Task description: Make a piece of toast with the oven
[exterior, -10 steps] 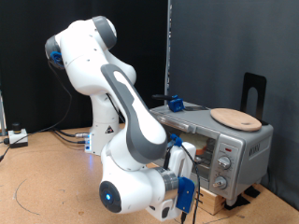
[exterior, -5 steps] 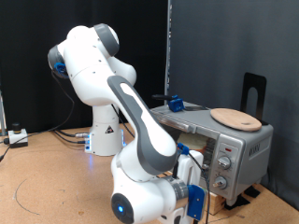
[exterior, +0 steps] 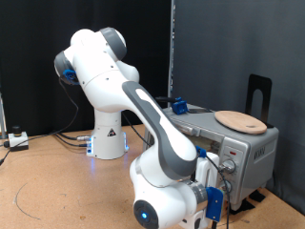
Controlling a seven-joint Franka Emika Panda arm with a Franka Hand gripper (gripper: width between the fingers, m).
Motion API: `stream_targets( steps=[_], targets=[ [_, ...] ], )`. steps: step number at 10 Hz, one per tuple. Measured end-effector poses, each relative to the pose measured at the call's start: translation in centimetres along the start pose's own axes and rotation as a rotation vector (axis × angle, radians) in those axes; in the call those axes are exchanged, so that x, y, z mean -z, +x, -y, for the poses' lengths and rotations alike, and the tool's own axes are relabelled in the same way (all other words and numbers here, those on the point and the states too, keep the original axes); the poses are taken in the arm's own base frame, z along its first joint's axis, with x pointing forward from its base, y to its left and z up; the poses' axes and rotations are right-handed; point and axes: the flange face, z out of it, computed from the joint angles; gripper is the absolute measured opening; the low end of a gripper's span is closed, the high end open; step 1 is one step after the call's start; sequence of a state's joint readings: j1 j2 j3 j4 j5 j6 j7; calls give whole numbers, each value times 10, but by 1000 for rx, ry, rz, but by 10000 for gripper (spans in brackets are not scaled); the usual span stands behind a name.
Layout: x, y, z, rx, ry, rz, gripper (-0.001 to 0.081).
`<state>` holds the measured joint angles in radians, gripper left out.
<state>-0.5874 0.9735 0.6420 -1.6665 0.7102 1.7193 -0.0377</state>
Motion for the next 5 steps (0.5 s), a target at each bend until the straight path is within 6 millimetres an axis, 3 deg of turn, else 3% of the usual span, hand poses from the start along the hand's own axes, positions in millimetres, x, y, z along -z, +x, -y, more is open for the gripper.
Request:
stream_targets(
  steps=[5],
  targets=[
    [1, 2, -1, -4, 4, -17, 808]
  ],
)
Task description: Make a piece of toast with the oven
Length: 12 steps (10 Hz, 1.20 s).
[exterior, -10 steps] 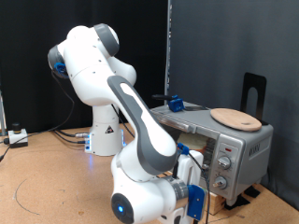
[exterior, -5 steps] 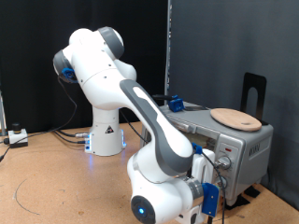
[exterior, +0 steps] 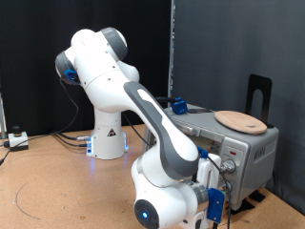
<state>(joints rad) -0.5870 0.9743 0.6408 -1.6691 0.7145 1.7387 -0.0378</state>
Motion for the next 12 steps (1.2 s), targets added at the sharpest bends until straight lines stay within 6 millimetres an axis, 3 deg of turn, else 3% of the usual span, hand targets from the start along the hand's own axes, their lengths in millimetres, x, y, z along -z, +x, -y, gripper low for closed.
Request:
stream_targets(
  steps=[5, 10, 11, 12],
  targets=[
    [-17, 6, -4, -6, -4, 21, 808],
    [-17, 6, 2, 32, 4, 19, 808],
    [-17, 6, 5, 36, 9, 19, 717],
    [-17, 6, 7, 38, 12, 19, 717]
  ],
)
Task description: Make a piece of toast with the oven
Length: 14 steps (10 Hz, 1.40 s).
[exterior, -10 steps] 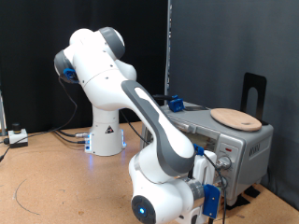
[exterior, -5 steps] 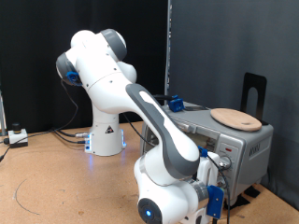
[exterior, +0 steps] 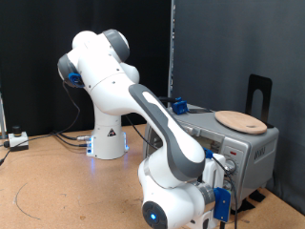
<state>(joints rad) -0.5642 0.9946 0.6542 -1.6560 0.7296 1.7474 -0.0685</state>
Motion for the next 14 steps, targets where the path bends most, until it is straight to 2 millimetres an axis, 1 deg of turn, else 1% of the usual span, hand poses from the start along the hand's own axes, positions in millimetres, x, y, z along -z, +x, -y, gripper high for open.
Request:
stream_targets(
  steps=[1, 2, 3, 4, 5, 6, 11, 14],
  targets=[
    [-1, 0, 1, 1, 0, -1, 497],
    [-1, 1, 1, 1, -1, -5, 321],
    [-1, 3, -1, -2, -3, -16, 321],
    [0, 5, -1, -2, -3, -26, 155],
    [0, 5, -2, -3, -3, -27, 155],
    [0, 5, -2, -3, -3, -27, 104],
    [0, 5, -2, -9, -3, -27, 104],
    [0, 4, -1, 97, -7, -35, 100]
  ],
)
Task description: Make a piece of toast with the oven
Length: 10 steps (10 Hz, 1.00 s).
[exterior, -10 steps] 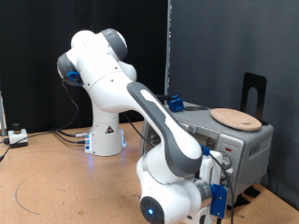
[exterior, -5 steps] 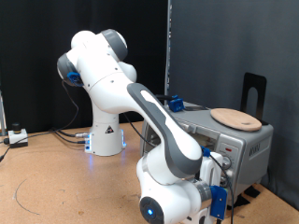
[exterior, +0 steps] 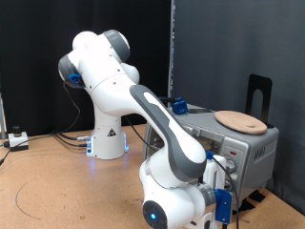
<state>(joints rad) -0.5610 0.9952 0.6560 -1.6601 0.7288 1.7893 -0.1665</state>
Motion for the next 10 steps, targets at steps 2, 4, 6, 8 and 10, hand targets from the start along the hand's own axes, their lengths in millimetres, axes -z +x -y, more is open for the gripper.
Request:
stream_targets(
  steps=[2, 4, 6, 8, 10],
  targets=[
    [0, -1, 1, 97, -4, -8, 100],
    [0, -3, 2, 191, -7, -18, 100],
    [-1, -6, 4, 305, -14, -36, 100],
    [0, -9, 4, 405, -10, -50, 100],
    [-1, -10, 2, 454, 0, -61, 100]
  ],
)
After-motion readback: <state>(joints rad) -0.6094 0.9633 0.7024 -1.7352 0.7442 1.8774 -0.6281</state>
